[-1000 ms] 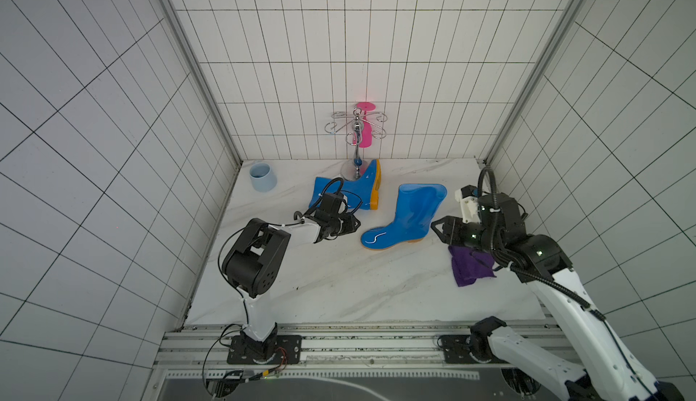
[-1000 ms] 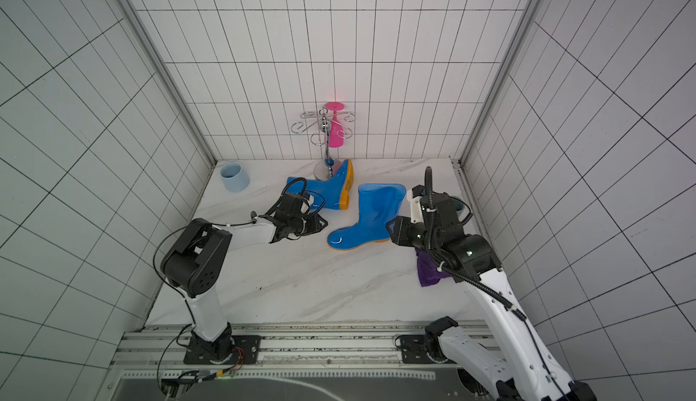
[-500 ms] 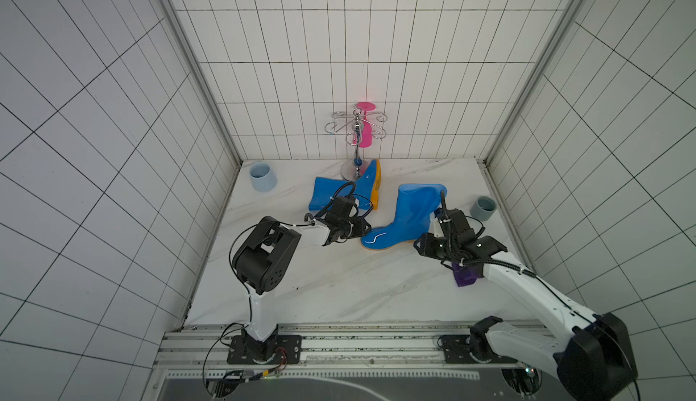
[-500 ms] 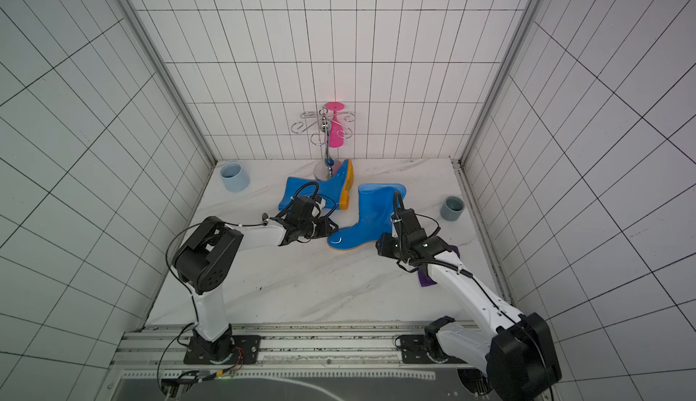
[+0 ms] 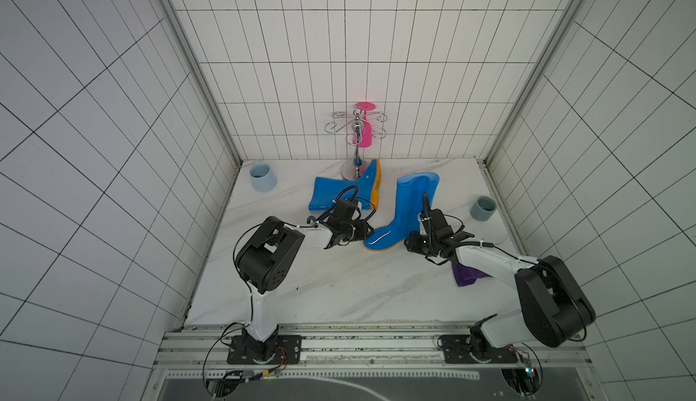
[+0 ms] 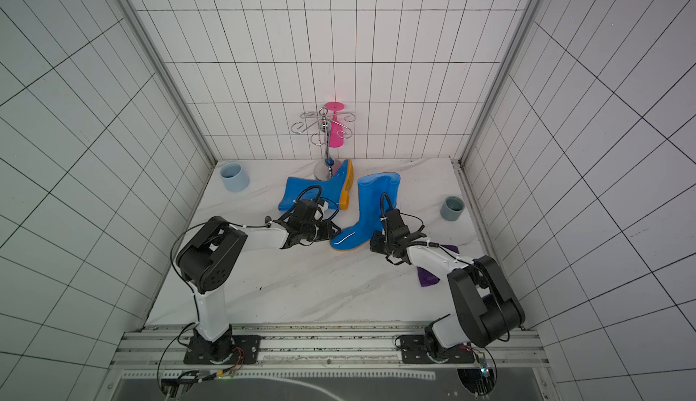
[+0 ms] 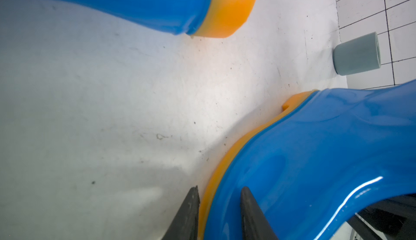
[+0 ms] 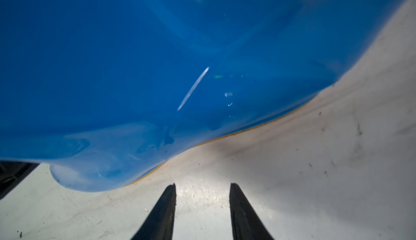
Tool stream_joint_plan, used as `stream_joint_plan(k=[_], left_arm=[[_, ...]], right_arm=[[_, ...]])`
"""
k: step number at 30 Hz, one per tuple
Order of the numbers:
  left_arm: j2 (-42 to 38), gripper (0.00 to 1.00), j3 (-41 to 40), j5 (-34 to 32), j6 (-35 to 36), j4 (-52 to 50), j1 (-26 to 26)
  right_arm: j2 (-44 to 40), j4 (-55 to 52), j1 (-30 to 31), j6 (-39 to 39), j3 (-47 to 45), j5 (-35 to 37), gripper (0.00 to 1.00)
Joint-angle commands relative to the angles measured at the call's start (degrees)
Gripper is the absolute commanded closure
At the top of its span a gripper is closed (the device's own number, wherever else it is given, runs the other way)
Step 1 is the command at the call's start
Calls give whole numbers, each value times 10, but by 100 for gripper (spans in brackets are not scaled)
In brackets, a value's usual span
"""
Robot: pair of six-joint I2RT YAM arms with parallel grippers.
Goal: Wipe the rubber boots with a cloth
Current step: Adjust the rubber boot at the center of the board.
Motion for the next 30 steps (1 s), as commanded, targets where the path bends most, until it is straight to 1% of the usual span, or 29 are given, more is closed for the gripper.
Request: stream_joint_plan(k=[1,8,11,15,21,24,27,30], left_arm=[[30,68,-1,-3,-2,-9,-24],[67,68,28,-3,-23,8,-58],[83,68,34,7,-43,32,-62],[98,68,54,6,-50,37,-78],[127,68,87,6,-63,46,-99],[146,68,105,17,-74,57,-104],[157,68,120,20,-76,58,-108],[153,68,119,19,-71,55,-106]], right_arm=[[7,47,-10,-8,-29,24,59],[26,81,-60,-30,-27,13,59],[41,79,-84,-50,-6,6,59],[68,55,-105,-82,38,5,58],[76,30,-128,-103,81,11,57],[79,19,-130,-111,95,13,57],[72,10,-131,-118,98,20,57],[53,-11,-132,-121,100,20,57]])
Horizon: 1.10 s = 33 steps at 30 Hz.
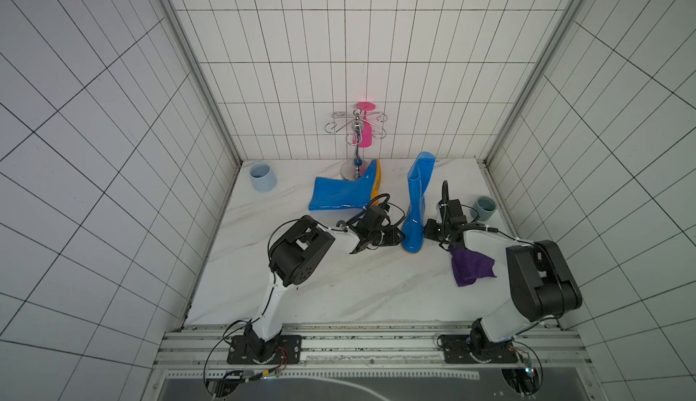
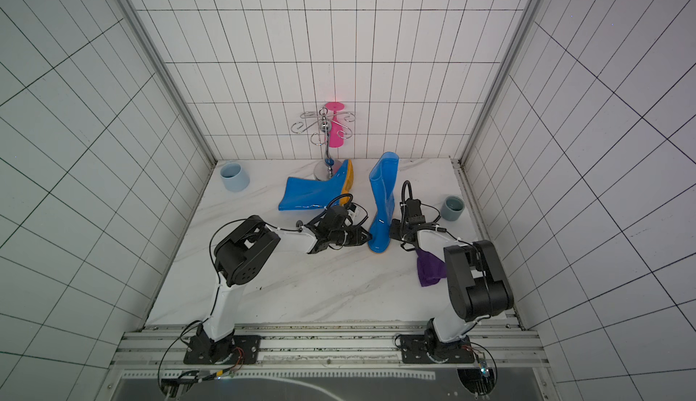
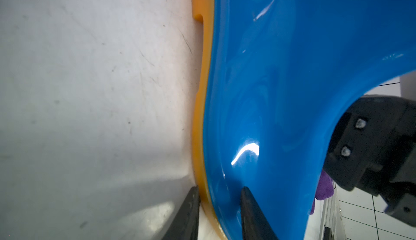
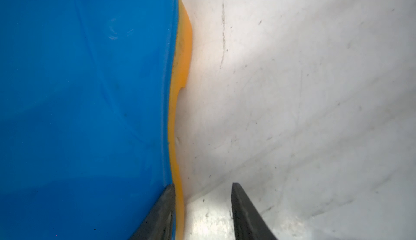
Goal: Wipe the rubber boots with a cloth
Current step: Adjust the rubber boot at the center of the board, then move the rubber boot to the center of the board.
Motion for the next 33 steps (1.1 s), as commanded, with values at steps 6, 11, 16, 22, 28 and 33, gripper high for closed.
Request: stream_joint_plan(k=[6,11,16,22,28,33], left_arm=[[7,68,-20,-5,-4,-16,7],[-17,68,-39,-4,-4,-14,18],[-87,68,-86,-2,6,-21,46],[-174,68,-131,-6,41,-76,91],[-230,68,-182,10,51,-79,132],[-250,68,-206,21,57,-77,156]], right_arm=[[-96,-72,23,-19,54,29,56],[-143,-130,59,-28,94,87,55],[-153,-207,78,-20,209,120,52],[-98,-258,107,-10,345,144,49],[-47,-280,132,-6,437,166,45],[-13,-302,143,1,505,175,44]])
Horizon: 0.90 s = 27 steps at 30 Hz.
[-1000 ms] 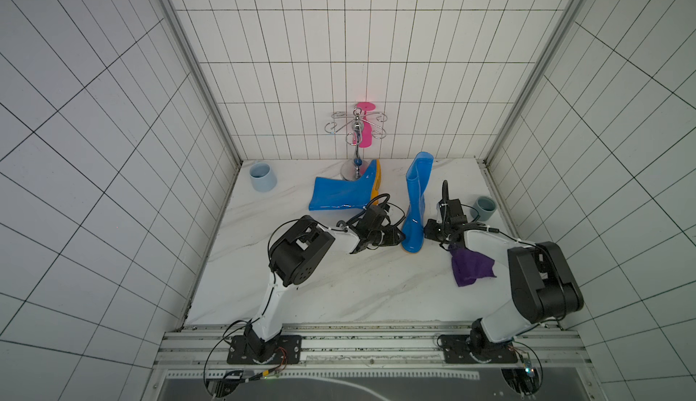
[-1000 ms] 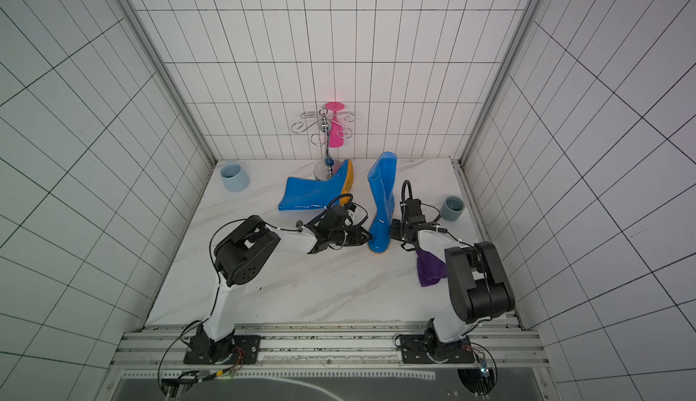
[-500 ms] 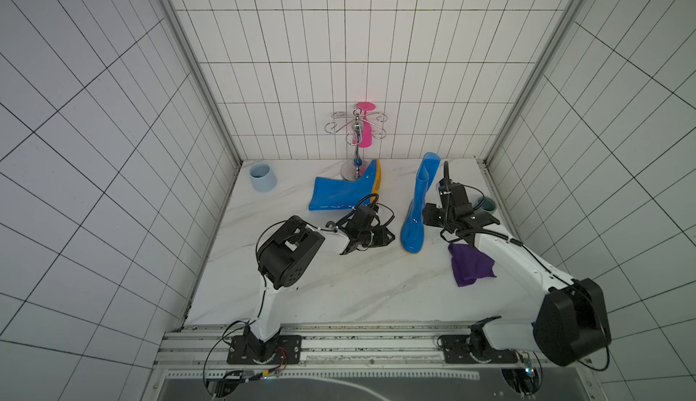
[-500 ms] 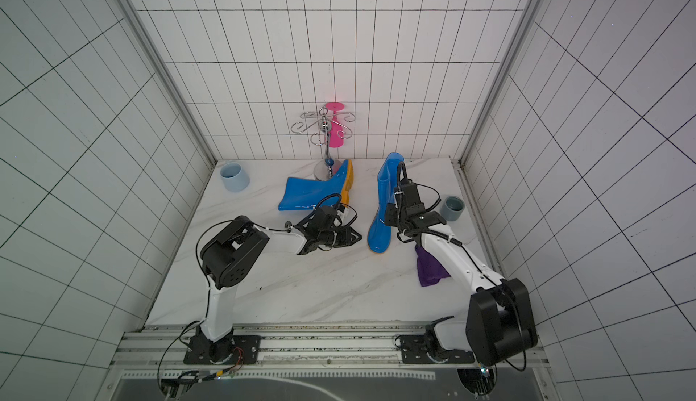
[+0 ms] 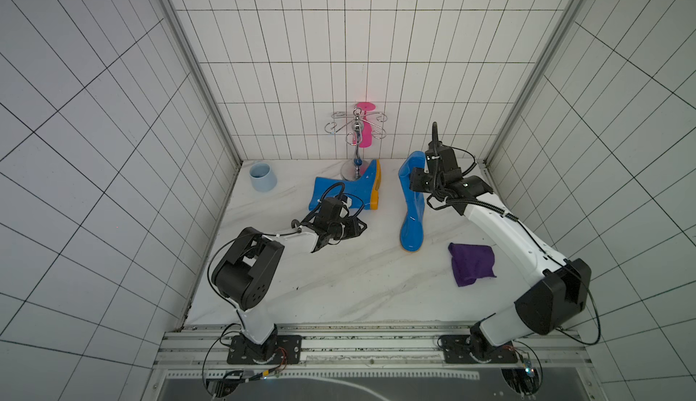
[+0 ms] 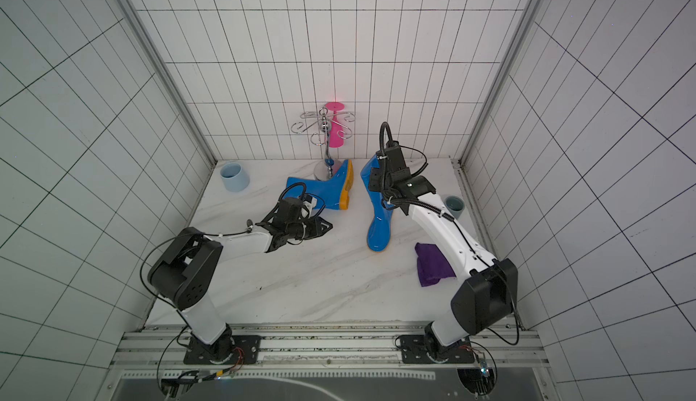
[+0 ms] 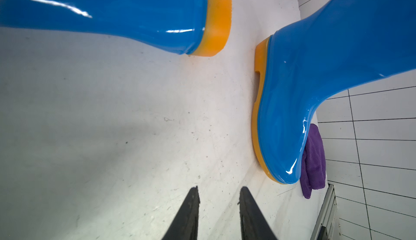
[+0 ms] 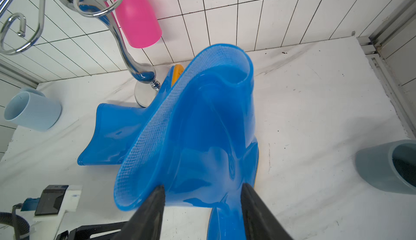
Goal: Wipe the rubber boots with a cloth
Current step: Move the rubber boot to the center of the board.
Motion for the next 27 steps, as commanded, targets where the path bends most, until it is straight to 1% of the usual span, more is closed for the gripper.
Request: stream_joint_plan(k=[1,9,16,23,27], left_arm=[[-16,68,-17,11,12,-3,10],[-12,68,-22,17,14,2,20],[-8,68,-24,17,14,5,20],[-6,68,-25,22,18,5,27],[-5,68,-28,29,22,6,34]], right_arm=[[14,-35,7,9,95,19,44],[-16,-37,12,19,88,20,44],[-9,-49,14,22,105,9,44],[14,-71,17,28,131,10,44],[62,-132,29,27,188,52,45]])
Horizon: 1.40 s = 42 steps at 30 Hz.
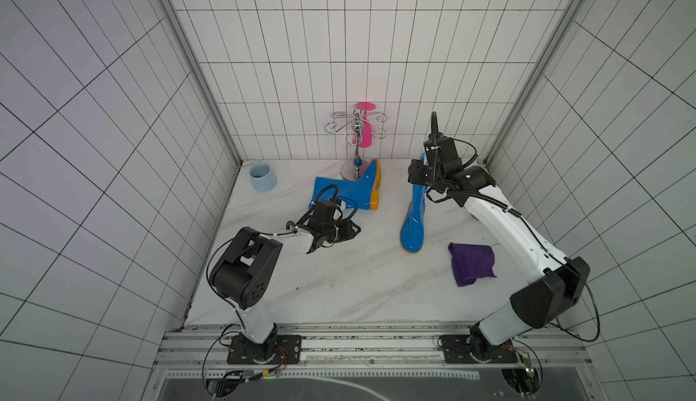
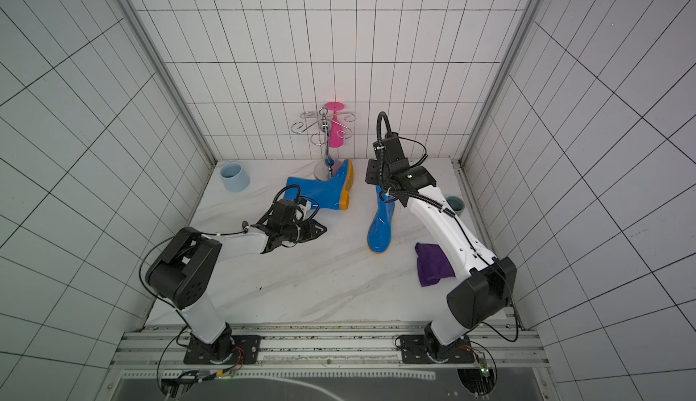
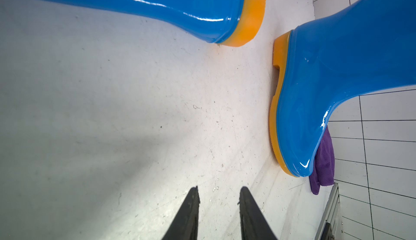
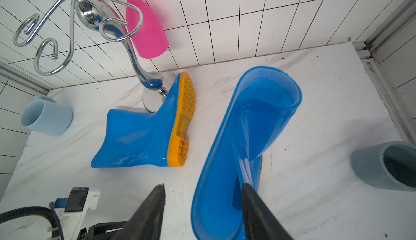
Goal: Wipe the rubber boots with a cloth
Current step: Move the rubber boot to the center of the board.
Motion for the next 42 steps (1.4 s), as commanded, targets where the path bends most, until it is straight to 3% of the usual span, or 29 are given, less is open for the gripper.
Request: stream_joint_plan(k=[1,11,19,26,42], left_arm=[[-6,68,-8,10,12,6,7],[-4,68,-23,23,10,23,18],[10,68,-23,34,3,40,19],[9,68,-24,36,0,44,20],[17,68,-25,41,-1,48,22]], right_arm=[[47,-76,22,5,106,58,45],[116,-151,52,14,180,169,48],[86,-107,75,-17,175,206,47],[116,-152,93,-28,244,243,47],[142,-210,83,-7,262,279,45]])
